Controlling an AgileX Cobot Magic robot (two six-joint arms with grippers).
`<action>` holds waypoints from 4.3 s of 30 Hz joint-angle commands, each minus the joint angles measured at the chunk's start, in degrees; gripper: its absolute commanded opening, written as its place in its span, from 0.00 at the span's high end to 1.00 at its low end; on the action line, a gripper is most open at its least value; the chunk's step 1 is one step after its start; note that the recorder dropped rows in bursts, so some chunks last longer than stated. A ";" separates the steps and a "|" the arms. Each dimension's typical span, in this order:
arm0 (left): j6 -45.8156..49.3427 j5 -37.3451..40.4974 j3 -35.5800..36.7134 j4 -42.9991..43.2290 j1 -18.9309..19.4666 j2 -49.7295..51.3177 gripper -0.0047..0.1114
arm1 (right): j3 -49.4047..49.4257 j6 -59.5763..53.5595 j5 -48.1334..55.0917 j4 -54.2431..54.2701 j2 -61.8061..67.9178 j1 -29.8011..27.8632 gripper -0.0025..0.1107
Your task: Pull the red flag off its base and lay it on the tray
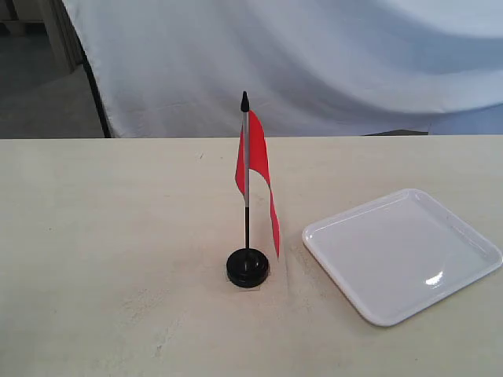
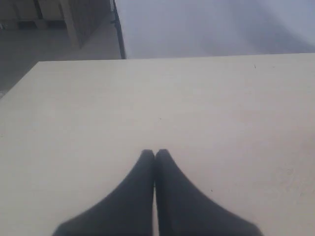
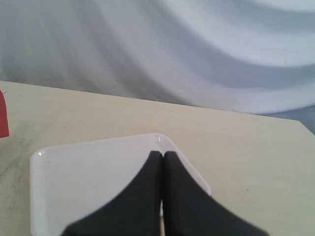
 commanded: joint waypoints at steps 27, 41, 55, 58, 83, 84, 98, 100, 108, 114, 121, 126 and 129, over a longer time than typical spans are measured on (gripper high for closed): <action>-0.36 -0.26 0.09 0.15 -0.16 -0.19 0.96 | 0.16 -0.04 0.08 0.20 -0.30 0.05 0.98; -0.36 -0.26 0.09 0.15 -0.16 -0.19 0.96 | 0.16 0.19 -2.95 0.29 -0.30 0.05 0.98; -0.36 -0.26 0.09 0.15 -0.16 -0.19 0.96 | -5.31 9.49 -29.18 7.52 -0.30 0.05 0.98; -0.36 -0.26 0.09 0.15 -0.16 -0.19 0.96 | -8.71 8.96 -29.14 7.52 -0.30 0.05 0.98; -0.36 -0.26 0.09 0.15 -0.16 -0.19 0.96 | -23.31 6.81 -21.59 7.22 42.00 0.05 0.98; -0.36 -0.26 0.09 0.15 -0.16 -0.19 0.96 | -23.31 6.81 -21.87 7.22 44.38 0.05 0.98; -0.36 -0.26 0.09 0.15 -0.16 -0.19 0.96 | -23.43 7.70 -23.07 -4.13 72.77 9.65 0.98; -0.36 -0.26 0.09 0.15 -0.16 -0.19 0.96 | -23.43 7.70 -25.07 -4.49 75.86 13.70 0.98; -0.36 -0.26 0.09 0.15 -0.16 -0.19 0.96 | -23.43 24.38 -38.66 -22.95 83.94 22.91 0.98; -0.36 -0.26 0.09 0.15 -0.16 -0.19 0.96 | -23.54 28.80 -53.39 -29.51 91.05 23.45 0.98; -0.36 -0.26 0.09 0.15 -0.16 -0.19 0.96 | -24.98 27.45 -64.62 -29.61 98.92 23.45 0.66; -0.36 -0.26 0.09 0.15 -0.16 -0.19 0.96 | -28.86 24.93 -67.17 -29.74 103.85 23.45 0.34; -0.36 -0.26 0.09 0.15 -0.16 -0.19 0.96 | -31.67 24.93 -67.17 -29.74 106.15 23.45 0.32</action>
